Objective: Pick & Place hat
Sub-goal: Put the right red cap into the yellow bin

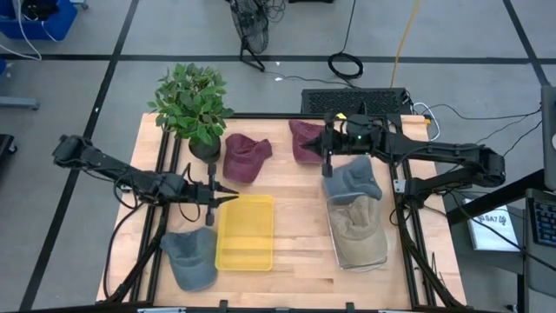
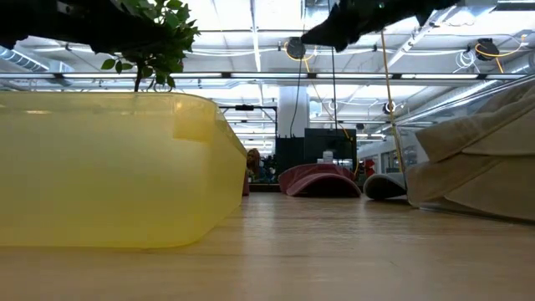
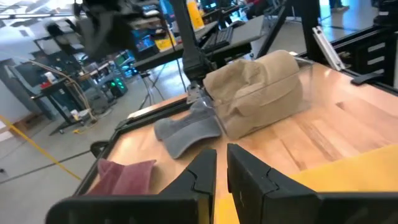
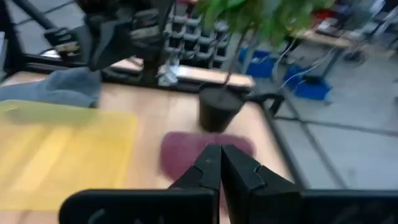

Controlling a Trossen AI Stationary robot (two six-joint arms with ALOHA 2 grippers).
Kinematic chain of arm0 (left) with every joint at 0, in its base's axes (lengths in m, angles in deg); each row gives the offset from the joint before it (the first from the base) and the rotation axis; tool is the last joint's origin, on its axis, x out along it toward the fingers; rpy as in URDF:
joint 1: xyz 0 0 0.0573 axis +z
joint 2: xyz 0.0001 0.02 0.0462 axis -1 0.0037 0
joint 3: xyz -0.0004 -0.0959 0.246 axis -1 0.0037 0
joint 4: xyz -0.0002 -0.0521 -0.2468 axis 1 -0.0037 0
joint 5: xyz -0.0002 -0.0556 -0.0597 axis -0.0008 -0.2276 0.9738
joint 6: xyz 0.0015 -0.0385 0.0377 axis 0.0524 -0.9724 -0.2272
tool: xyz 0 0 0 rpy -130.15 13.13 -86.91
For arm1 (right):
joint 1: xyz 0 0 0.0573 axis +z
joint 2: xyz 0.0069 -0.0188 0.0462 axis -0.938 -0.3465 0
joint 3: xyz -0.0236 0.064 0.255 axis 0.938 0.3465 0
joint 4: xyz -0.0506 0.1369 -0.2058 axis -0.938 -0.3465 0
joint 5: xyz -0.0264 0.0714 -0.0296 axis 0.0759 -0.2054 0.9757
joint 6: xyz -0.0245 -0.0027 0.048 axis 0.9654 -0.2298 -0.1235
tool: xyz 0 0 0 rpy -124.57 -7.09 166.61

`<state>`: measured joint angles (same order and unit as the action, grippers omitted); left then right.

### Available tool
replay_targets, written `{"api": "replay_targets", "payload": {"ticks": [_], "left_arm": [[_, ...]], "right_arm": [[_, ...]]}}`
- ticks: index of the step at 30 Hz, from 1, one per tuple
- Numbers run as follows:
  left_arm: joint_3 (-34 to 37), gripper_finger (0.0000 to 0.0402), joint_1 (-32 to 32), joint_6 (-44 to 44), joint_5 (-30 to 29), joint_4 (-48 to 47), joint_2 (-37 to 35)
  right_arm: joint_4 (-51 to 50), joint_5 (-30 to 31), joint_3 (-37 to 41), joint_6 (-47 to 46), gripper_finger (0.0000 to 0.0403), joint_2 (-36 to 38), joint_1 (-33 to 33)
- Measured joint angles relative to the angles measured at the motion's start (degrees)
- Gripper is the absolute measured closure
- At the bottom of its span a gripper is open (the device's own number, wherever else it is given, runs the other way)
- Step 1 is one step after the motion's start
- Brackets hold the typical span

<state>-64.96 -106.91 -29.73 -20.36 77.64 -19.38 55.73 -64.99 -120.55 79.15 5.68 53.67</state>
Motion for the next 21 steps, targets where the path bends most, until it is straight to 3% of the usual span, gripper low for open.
{"api": "replay_targets", "payload": {"ticks": [6,13,17,21], "left_arm": [[0.0,0.0355,0.45,0.0,0.05,1.25,0.04],[0.0,0.0355,0.45,-2.1,0.5,3.81,0.04],[0.0,0.0355,0.45,-1.68,0.5,2.96,0.04],[0.0,0.0355,0.45,-1.89,0.5,2.53,0.04]], "right_arm": [[1.57,0.12,4.77,-0.73,0.0403,0.0,0.0],[10.63,0.12,10.74,-5.33,0.0403,0.42,1.26],[14.23,0.4,10.78,-1.18,0.0403,0.46,1.49],[16.2,7.11,10.0,-3.06,0.0403,0.44,0.8]]}}
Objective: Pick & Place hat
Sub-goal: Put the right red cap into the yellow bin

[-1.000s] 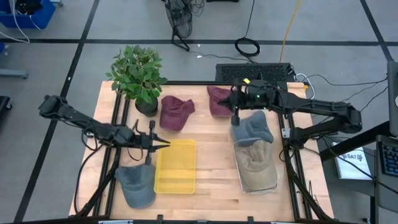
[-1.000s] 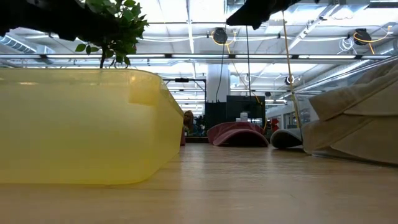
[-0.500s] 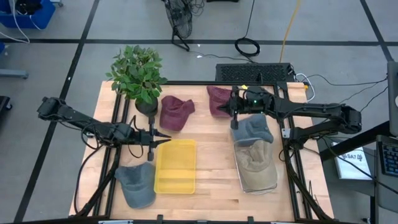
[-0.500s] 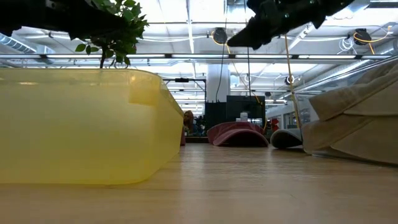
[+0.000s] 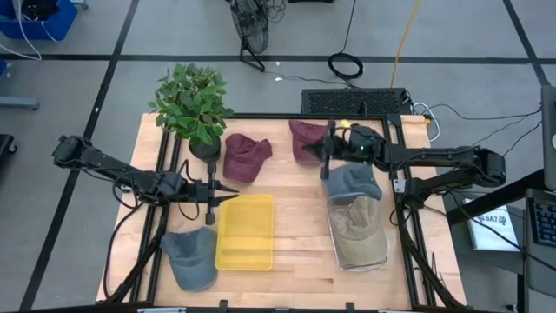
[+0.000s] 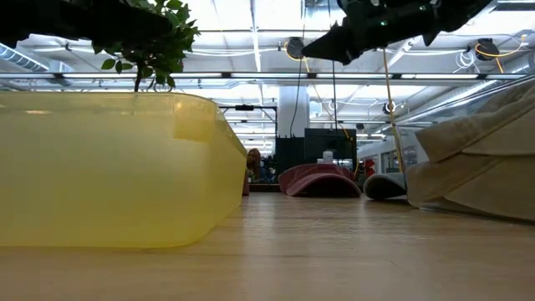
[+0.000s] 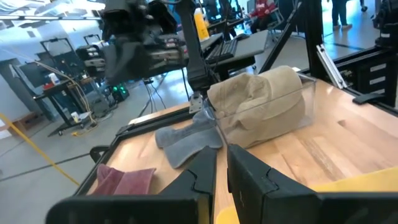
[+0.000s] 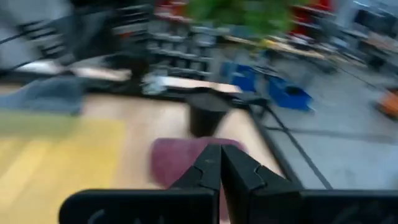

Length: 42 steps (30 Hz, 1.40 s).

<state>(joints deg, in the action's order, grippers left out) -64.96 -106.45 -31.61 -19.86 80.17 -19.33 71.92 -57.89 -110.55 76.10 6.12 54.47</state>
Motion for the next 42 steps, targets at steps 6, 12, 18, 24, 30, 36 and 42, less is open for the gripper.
{"api": "replay_targets", "payload": {"ticks": [6,12,18,24,30,36,42], "left_arm": [[0.0,0.0355,0.0,0.03,-0.02,-2.17,0.0],[0.0,0.0355,0.06,0.57,-0.39,-0.52,0.02],[0.0,0.0355,0.21,0.84,-0.71,1.28,0.0],[0.0,0.0355,0.26,0.84,-1.11,0.85,0.02],[0.0,0.0355,0.31,2.8,-1.57,0.97,0.02],[0.0,0.0355,0.31,5.03,-1.6,1.11,0.02],[0.0,0.0355,0.87,5.38,-2.69,1.11,0.0]], "right_arm": [[-14.39,2.91,-11.33,-3.13,0.0403,-4.32,-8.83],[-37.11,-9.52,-32.2,-4.98,0.0403,-18.71,-18.59],[-45.99,-8.02,-45.93,-5.17,0.0403,-30.95,-23.24],[-42.44,-0.48,-46.47,-5.84,0.0403,-33.72,-23.26],[-44.84,0.93,-46.57,1.77,0.0403,-34.12,-22.93],[-58.39,0.65,-54.13,-0.67,0.0403,-36.57,-26.51],[-73.85,-1.86,-60.5,9.01,0.0383,-42.92,-29.42]]}}
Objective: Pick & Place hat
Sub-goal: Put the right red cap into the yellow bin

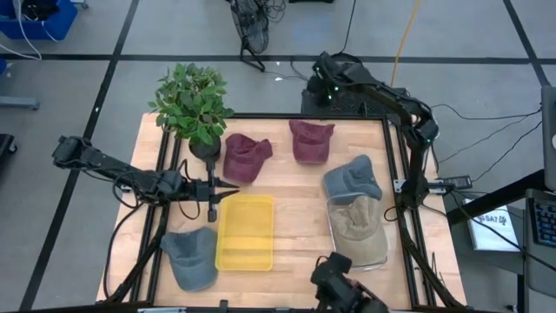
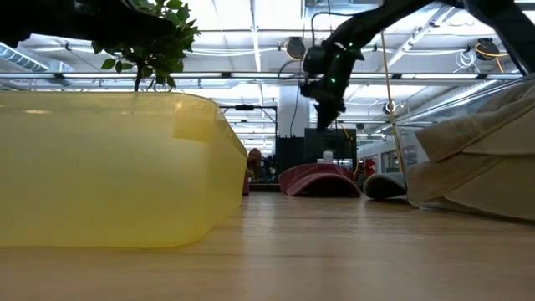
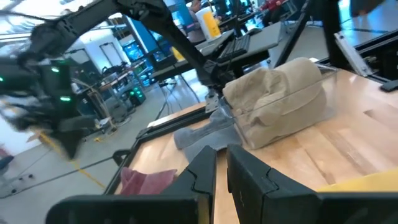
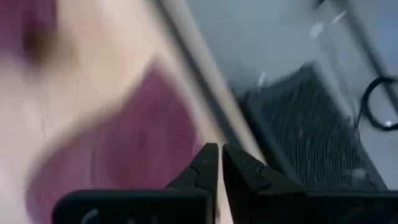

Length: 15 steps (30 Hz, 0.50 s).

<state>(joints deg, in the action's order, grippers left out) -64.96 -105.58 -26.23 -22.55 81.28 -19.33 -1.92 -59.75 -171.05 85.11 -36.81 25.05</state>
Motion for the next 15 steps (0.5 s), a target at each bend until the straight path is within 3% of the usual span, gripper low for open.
{"api": "replay_targets", "payload": {"ticks": [4,15], "left_arm": [[0.0,0.0355,0.95,0.83,-0.81,-0.63,0.0],[0.0,0.0355,3.19,-0.04,-1.81,-5.09,0.0]], "right_arm": [[-3.07,-0.29,-0.24,8.36,0.0353,-2.56,1.65],[1.4,-0.42,0.44,6.64,0.0251,-2.65,6.68]]}}
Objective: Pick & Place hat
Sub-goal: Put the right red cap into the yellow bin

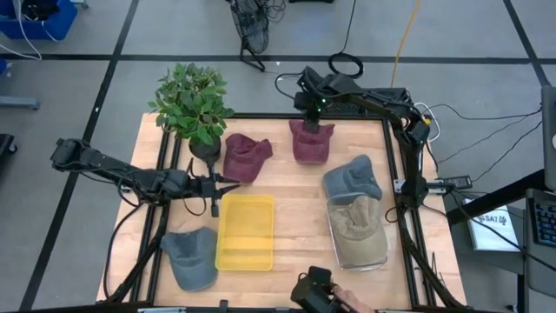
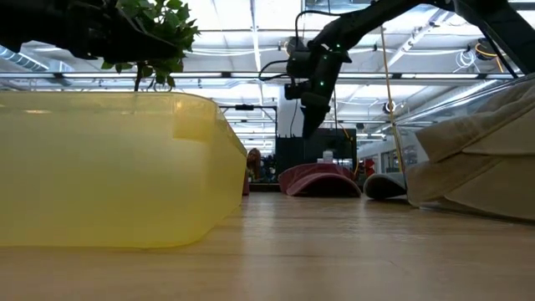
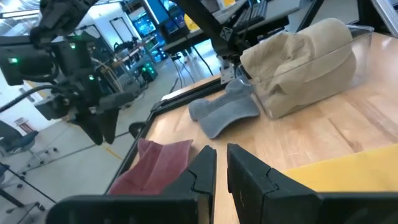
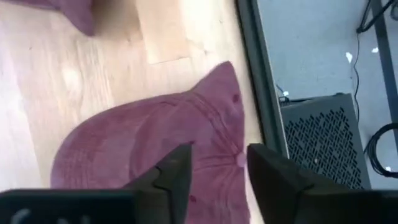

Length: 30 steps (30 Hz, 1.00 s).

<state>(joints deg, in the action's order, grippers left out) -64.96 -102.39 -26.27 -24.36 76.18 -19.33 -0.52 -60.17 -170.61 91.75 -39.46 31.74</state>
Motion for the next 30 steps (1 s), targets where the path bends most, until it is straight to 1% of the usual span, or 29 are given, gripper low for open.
{"api": "replay_targets", "payload": {"ticks": [4,8,15,19,23,27,30], "left_arm": [[0.0,0.0355,0.15,-0.02,0.0,0.1,0.0],[0.0,0.0355,0.15,-0.36,0.0,0.09,0.0],[0.0,0.0355,0.15,-1.54,0.0,0.13,0.0],[0.0,0.0355,0.15,-1.27,0.0,0.11,0.0],[0.0,0.0355,0.15,-0.96,0.0,0.11,0.0],[0.0,0.0355,0.15,-0.15,0.0,0.49,0.0],[0.0,0.0355,0.17,0.43,0.0,0.82,0.0]], "right_arm": [[0.22,0.04,2.05,0.38,0.0207,-0.11,1.37],[0.69,0.17,3.48,2.09,0.0179,-0.04,2.39],[0.22,-0.07,3.69,0.68,0.0168,-0.02,3.87],[-1.3,-0.12,3.79,-1.21,0.0159,-0.24,3.75],[-2.34,-1.52,5.43,-2.63,0.0149,-0.76,3.16],[-2.02,-1.18,6.49,-2.93,0.0144,-1.58,2.85],[-1.19,0.33,7.6,-2.9,0.0142,-1.73,2.7]]}}
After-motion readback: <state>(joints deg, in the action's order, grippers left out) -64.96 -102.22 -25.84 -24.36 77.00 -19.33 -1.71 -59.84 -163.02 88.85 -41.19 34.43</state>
